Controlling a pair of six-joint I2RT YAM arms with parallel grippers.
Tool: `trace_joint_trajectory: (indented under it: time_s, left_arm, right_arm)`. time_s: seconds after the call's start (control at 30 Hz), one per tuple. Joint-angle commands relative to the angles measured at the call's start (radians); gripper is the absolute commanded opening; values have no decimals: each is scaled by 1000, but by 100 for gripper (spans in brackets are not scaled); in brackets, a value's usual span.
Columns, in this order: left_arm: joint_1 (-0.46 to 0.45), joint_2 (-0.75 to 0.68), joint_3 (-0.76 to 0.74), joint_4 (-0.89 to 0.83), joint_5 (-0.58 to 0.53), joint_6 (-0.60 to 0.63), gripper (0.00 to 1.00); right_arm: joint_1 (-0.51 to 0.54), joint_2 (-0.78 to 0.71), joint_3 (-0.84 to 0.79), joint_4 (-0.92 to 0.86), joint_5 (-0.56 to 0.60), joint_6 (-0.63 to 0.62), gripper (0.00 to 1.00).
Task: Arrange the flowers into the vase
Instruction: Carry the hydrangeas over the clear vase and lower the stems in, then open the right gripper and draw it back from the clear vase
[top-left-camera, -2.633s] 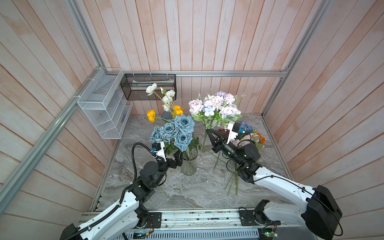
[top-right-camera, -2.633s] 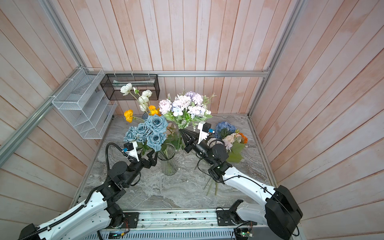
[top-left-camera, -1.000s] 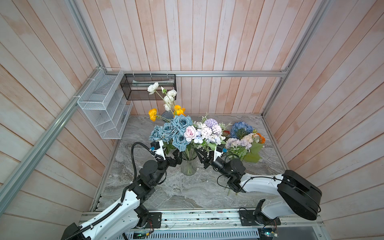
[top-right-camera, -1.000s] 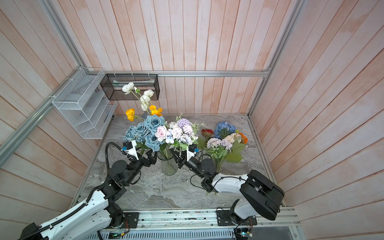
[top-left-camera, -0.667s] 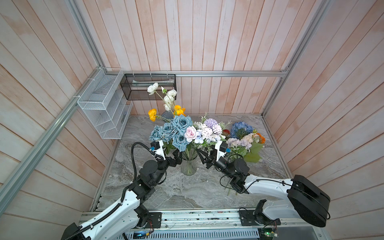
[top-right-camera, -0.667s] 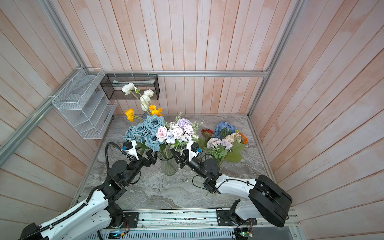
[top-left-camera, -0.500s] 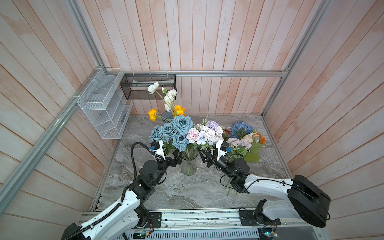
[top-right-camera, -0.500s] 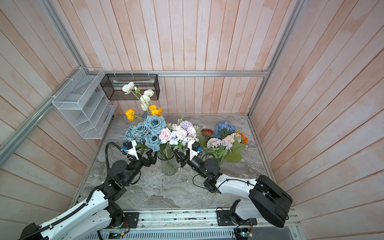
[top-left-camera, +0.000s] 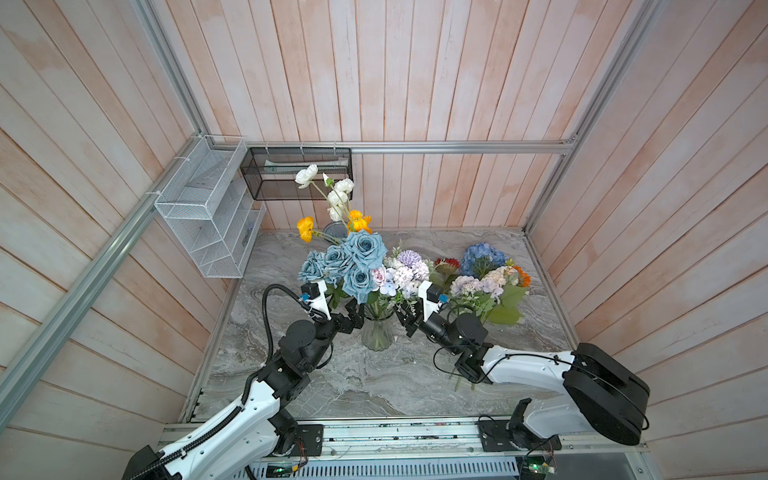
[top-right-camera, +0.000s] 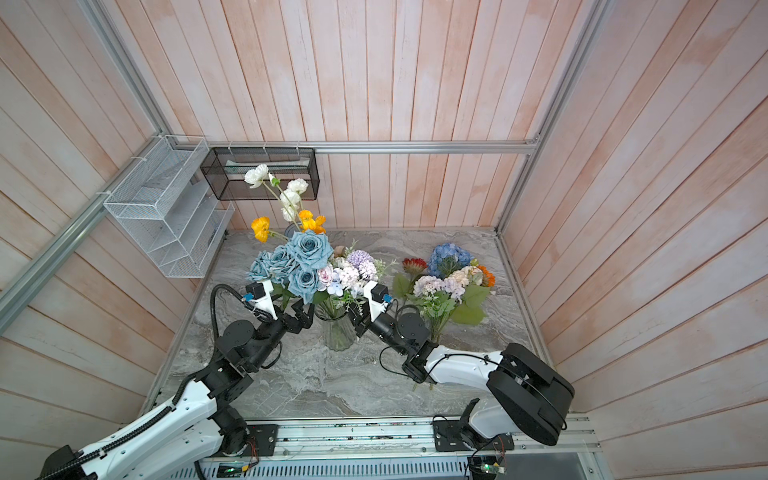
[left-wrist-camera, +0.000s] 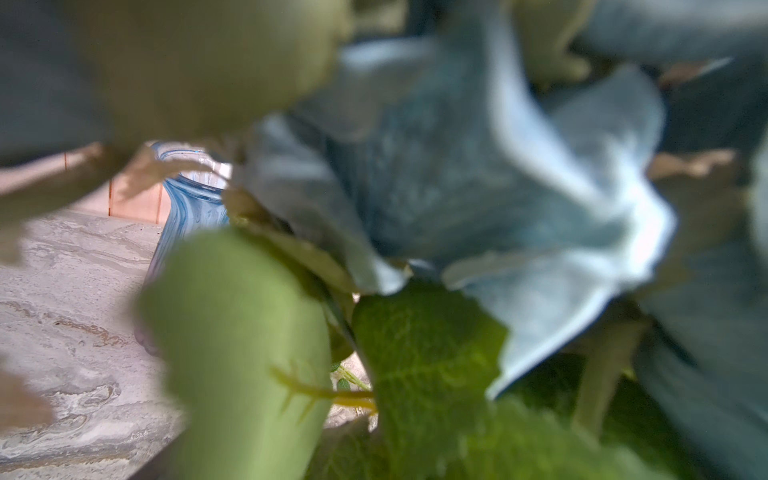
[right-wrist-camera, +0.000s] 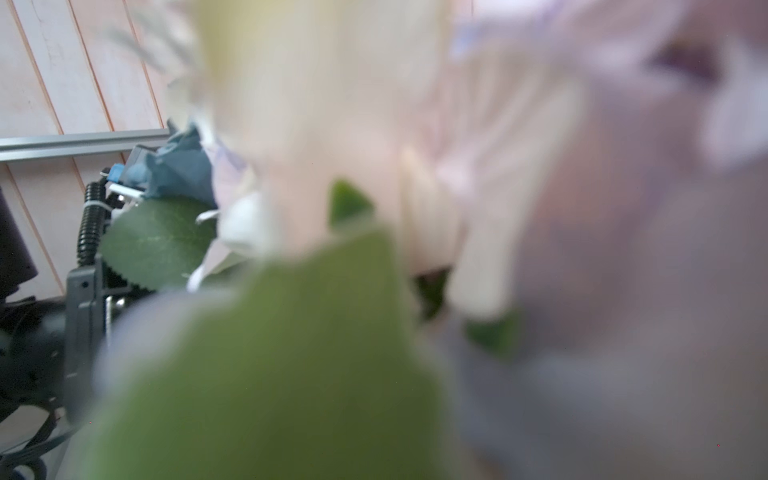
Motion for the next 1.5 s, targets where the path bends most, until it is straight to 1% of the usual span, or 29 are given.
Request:
trace_joint_trajectory:
  time_s: [0.0, 0.2, 0.27, 0.63, 0.8, 0.87, 0.93, 1.03, 1.13, 1.33, 1.47]
  left_arm:
    - [6, 2, -10, 30, -3, 3, 100]
    - [5, 2, -8, 23, -8, 0, 100]
    - [5, -3, -10, 18, -13, -1, 100]
    - [6, -11, -21, 16, -23, -32, 100]
    - [5, -16, -19, 4, -14, -36, 100]
    - [6, -16, -14, -19, -16, -31, 100]
    - [5, -19, -9, -47, -22, -23, 100]
    - [5, -31, -2, -88, -27, -17, 100]
    - [6, -43, 15, -137, -9, -22, 100]
    - [4, -62, 19, -254, 59, -33, 100]
    - [4, -99, 6, -337, 60, -64, 100]
  right_arm:
    - [30, 18, 19, -76, 33, -64, 32]
    - [47, 18, 18, -121, 59, -82, 34]
    - [48, -3, 12, -134, 60, -75, 36]
    - [47, -207, -48, -361, 6, -5, 64]
    - [47, -242, -95, -466, -8, 44, 73]
    - [51, -231, -132, -450, -15, 59, 74]
    - [55, -221, -165, -411, -18, 49, 74]
    - [56, -212, -204, -339, -20, 6, 75]
    - [59, -204, -235, -280, -21, -60, 76]
    - [60, -133, -226, -172, 19, -185, 79]
    - [60, -50, -168, -110, 26, -219, 80]
